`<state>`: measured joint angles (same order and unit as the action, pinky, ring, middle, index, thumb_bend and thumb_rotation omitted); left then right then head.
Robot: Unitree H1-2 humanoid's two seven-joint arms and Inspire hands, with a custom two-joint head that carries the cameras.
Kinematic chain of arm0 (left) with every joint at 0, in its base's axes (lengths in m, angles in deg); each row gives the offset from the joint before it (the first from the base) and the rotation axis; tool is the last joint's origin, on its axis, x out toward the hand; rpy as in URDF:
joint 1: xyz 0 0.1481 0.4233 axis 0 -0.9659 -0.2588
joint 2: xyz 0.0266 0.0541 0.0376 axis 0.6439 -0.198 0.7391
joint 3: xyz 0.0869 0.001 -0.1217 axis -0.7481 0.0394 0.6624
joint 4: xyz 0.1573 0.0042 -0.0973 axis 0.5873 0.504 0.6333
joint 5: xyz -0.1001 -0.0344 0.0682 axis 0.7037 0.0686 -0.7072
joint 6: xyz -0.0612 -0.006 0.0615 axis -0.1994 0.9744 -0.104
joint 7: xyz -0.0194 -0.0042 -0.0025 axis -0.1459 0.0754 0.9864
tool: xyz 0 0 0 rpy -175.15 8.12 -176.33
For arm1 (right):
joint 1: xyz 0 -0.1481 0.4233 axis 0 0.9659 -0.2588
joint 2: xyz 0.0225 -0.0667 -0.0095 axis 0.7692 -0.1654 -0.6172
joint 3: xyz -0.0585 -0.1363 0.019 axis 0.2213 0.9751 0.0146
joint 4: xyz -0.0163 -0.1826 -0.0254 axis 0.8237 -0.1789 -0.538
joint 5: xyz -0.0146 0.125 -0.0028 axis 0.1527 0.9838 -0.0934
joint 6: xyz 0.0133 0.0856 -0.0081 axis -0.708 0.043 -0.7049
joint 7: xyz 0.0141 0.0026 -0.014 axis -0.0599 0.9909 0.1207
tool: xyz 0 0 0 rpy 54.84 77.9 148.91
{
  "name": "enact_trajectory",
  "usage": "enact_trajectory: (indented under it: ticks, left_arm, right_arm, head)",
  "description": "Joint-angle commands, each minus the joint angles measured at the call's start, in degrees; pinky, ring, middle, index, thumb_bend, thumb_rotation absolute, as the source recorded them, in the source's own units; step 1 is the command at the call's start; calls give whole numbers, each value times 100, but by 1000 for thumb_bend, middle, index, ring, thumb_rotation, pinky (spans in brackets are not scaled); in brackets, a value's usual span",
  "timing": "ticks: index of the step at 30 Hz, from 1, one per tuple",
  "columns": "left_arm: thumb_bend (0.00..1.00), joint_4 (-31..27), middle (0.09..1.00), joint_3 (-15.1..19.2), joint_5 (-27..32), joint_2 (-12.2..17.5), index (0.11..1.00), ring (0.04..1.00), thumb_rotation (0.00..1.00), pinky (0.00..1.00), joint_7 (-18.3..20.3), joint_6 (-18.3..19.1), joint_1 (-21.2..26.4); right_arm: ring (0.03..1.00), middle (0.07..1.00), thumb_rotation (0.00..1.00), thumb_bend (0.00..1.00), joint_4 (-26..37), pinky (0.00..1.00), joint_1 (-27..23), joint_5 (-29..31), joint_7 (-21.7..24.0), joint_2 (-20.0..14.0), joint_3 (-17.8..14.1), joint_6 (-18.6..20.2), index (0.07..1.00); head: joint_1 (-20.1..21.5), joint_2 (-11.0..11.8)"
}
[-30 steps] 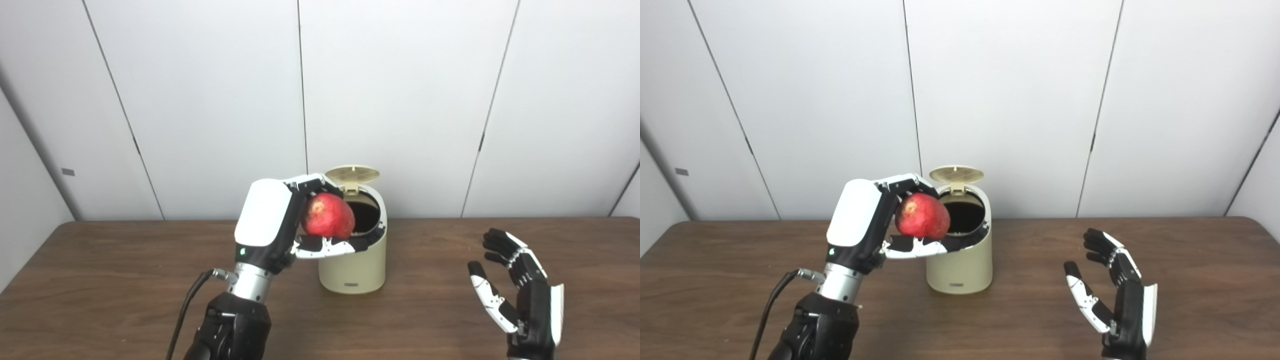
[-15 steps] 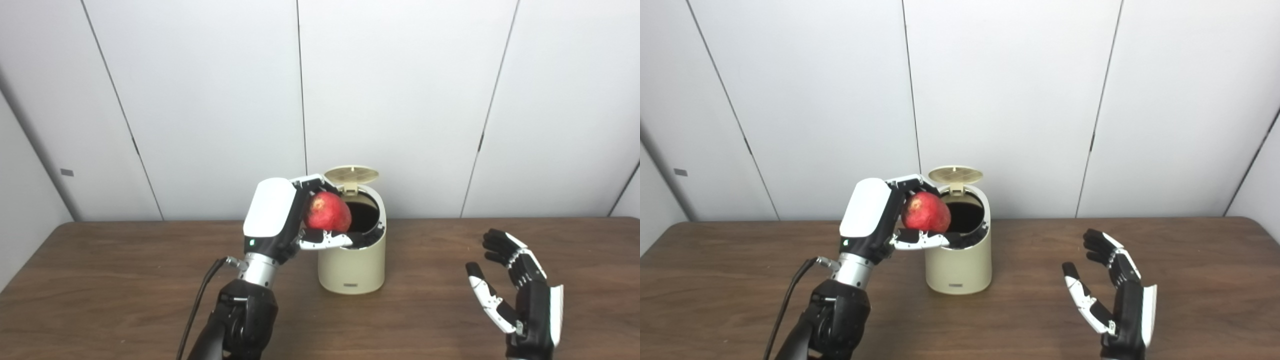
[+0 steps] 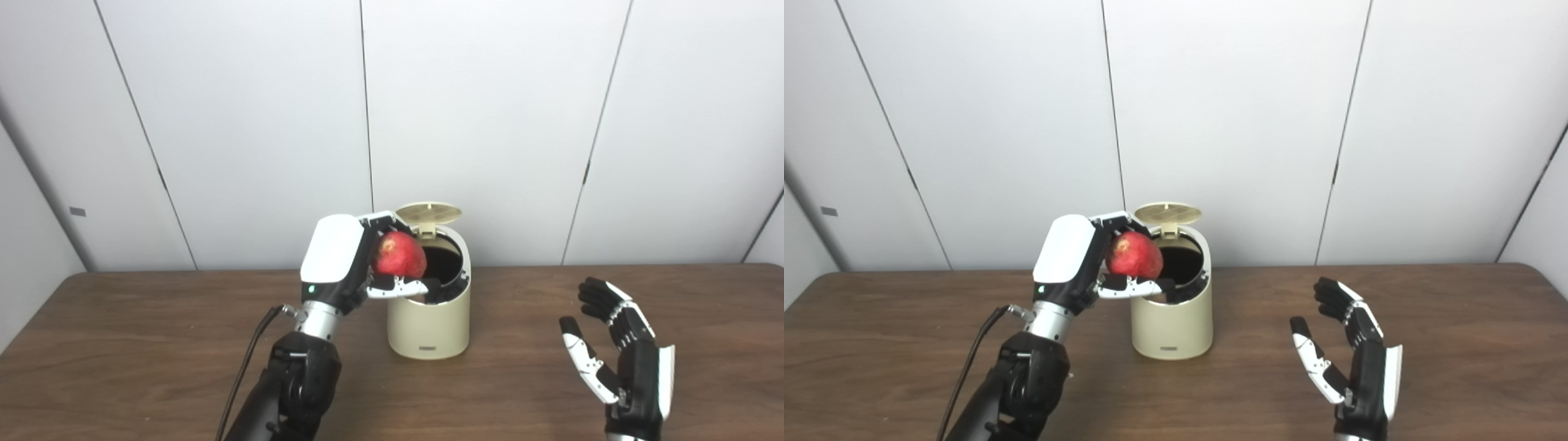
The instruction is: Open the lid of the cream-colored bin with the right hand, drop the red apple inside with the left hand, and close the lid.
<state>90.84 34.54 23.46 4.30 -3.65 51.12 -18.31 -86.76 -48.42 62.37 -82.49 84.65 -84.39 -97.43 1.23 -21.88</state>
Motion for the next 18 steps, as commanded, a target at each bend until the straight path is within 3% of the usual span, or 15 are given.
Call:
enact_trajectory:
  ticks: [1, 18]
  left_arm:
    - [471, 76, 491, 43, 52, 28, 531, 411, 0, 307, -213, -128, 397]
    - [472, 529, 492, -71, 239, -105, 521, 411, 0, 311, -528, -207, 804]
  right_arm:
    - [700, 704, 279, 232, 55, 653, -125, -123, -9, 58, -21, -204, 700]
    - [696, 697, 316, 238, 54, 651, -166, -202, -87, 117, 3, -210, 696]
  head:
    - [2, 5]
    - [106, -37]
